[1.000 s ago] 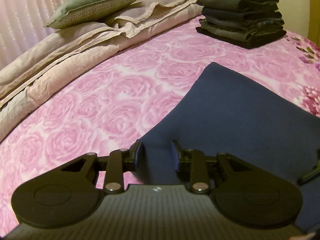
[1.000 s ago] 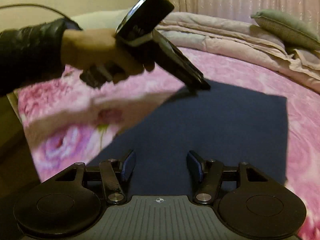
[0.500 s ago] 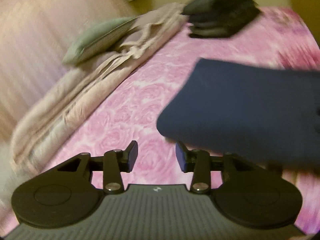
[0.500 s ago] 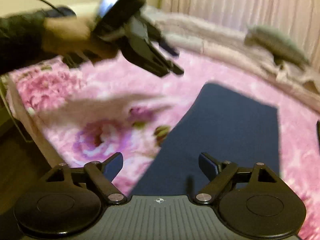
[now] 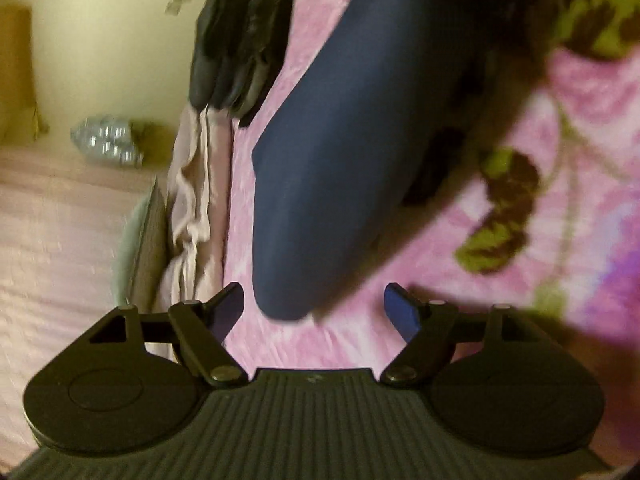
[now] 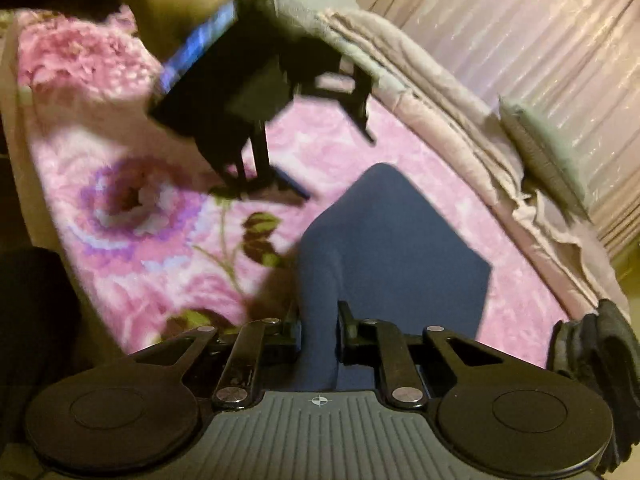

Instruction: Fold clothes

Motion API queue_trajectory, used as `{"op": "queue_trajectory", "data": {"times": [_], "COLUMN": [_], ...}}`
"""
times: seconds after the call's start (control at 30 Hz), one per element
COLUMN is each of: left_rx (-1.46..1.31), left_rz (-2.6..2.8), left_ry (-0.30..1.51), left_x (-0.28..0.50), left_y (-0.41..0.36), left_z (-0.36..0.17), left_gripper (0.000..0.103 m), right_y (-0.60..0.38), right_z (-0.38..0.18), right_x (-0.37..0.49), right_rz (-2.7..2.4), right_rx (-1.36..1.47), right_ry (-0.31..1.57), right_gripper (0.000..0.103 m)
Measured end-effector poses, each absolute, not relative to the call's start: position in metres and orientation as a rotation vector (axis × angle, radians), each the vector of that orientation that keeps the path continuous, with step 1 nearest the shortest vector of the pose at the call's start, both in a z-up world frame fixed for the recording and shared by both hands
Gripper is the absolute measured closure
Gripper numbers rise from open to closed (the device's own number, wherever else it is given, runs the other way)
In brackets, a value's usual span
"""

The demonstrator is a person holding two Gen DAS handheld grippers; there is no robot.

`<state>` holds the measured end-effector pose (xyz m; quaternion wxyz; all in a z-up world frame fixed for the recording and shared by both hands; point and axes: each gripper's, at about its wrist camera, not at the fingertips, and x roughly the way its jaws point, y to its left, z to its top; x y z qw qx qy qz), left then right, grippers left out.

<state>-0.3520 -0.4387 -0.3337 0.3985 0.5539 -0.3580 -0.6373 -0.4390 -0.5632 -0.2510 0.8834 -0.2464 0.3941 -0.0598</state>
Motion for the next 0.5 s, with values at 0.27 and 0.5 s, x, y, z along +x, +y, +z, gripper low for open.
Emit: {"op": "queue_trajectory", "data": {"times": [0.27, 0.5], "left_rx": [1.498, 1.509], "left_rz": [-1.641, -1.633], "left_ry": [-0.959, -0.784], "left_x": [-0.371, -0.391], "left_y": [-0.464, -0.435], "left_z": [-0.342, -0.324], "left_gripper": [0.060, 0.073], "right_y": [-0.590, -0.580], "right_z": [-0.238, -0.260], "right_x": [-0.494, -0.534], "right_rz": [-0.150, -0.223], "right_rx": [-0.533, -0.588], "right_ry": [0.857, 0.834], "right_gripper": [0.090, 0.089]}}
